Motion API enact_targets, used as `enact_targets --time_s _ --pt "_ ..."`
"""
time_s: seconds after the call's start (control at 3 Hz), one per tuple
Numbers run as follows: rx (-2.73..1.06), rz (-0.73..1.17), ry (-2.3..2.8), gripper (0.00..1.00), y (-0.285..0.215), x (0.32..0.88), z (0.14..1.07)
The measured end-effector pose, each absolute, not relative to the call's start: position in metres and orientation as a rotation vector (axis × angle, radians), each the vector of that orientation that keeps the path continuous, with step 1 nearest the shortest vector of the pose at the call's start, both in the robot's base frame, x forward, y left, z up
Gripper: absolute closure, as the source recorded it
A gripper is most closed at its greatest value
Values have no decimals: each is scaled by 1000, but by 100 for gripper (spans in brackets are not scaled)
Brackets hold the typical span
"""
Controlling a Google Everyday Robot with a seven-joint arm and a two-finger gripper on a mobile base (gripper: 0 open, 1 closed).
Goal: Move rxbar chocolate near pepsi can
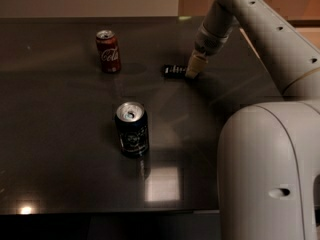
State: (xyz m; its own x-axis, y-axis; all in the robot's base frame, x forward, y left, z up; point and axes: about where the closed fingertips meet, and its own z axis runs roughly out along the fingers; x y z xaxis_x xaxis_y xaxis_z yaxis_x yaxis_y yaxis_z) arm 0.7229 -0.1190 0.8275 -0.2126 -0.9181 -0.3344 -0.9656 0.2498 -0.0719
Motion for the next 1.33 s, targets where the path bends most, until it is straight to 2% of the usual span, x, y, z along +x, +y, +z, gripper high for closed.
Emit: enact_targets --time_s 0.33,1.33 --pt "-1786 231 2182 100 -112 701 836" --pt "-2092 264 1977 100 -80 552 858"
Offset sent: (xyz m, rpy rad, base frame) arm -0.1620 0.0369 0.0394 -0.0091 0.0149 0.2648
